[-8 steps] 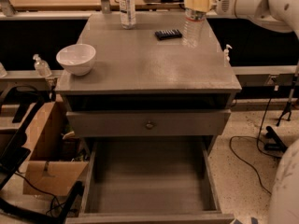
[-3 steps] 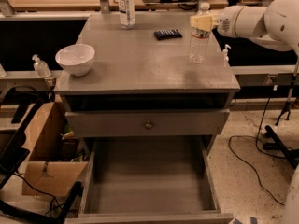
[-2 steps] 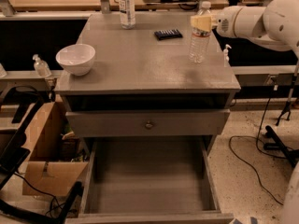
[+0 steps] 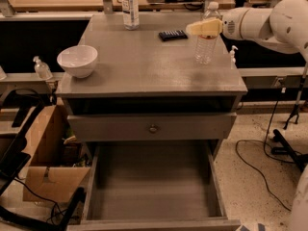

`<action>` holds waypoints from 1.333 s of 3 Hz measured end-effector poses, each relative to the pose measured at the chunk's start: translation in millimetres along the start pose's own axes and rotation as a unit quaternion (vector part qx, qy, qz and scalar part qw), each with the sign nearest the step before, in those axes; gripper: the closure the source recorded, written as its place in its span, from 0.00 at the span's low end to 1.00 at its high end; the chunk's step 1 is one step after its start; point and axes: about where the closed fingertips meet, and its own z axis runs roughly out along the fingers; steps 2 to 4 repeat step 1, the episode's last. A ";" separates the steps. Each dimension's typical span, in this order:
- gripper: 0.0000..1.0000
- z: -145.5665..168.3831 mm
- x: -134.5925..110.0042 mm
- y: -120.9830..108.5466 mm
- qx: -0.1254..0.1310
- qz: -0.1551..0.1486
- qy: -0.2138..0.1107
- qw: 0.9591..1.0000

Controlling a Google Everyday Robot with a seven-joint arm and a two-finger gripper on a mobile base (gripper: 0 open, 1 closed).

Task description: Pick water bottle from middle drawer and place on counter

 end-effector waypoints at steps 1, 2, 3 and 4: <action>0.00 0.0 0.0 0.0 0.000 0.000 0.000 1.000; 0.00 0.0 0.0 0.0 0.000 0.000 0.000 1.000; 0.00 0.0 0.0 0.0 0.000 0.000 0.000 1.000; 0.00 0.0 0.0 0.0 0.000 0.000 0.000 1.000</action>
Offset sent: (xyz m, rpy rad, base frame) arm 0.0000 0.0000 0.0000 0.0000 0.0000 0.0000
